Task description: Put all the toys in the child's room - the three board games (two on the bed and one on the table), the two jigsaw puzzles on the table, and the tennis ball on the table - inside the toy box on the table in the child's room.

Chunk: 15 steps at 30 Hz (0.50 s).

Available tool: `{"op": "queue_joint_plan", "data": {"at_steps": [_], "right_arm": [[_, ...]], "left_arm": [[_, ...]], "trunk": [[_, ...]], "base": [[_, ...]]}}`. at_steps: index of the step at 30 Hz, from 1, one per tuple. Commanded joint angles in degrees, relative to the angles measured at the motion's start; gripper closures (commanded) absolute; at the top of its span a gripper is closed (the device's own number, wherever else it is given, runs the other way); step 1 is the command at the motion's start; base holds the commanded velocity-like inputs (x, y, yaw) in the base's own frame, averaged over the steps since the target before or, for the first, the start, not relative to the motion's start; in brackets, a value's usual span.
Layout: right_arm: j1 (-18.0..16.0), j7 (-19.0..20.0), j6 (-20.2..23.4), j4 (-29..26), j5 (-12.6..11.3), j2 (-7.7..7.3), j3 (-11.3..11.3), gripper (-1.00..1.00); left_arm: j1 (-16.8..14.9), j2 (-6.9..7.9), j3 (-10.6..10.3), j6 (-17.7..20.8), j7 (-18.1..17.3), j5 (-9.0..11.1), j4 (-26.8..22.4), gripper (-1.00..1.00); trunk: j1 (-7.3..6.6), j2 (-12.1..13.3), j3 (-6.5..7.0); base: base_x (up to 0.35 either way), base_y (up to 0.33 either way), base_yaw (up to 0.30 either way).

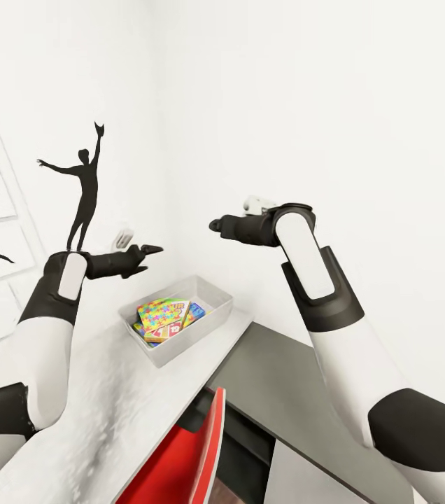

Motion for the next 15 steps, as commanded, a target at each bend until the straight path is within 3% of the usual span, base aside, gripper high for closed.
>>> {"op": "queue_joint_plan", "data": {"at_steps": [1,6,15], "right_arm": [[-0.41,-0.93,0.45,-0.02,-0.47,0.34,0.35,-1.0],[-2.02,-2.31,2.04,0.62,-0.36,0.06,0.78,-1.0],[0.91,-4.37,2.82,3.51,-0.05,-0.36,1.72,-1.0]], "left_arm": [[0.26,-0.35,0.5,0.25,-0.26,-0.51,0.34,-1.0],[1.88,-0.46,1.85,0.25,0.23,-0.42,1.96,-1.0],[4.79,-0.42,1.66,0.2,0.1,-0.25,3.35,-1.0]], "trunk": [[0.04,-0.15,-0.14],[0.04,-0.15,-0.14],[0.04,-0.15,-0.14]], "base": [[0.0,0.0,0.0],[0.0,0.0,0.0],[0.0,0.0,0.0]]}}
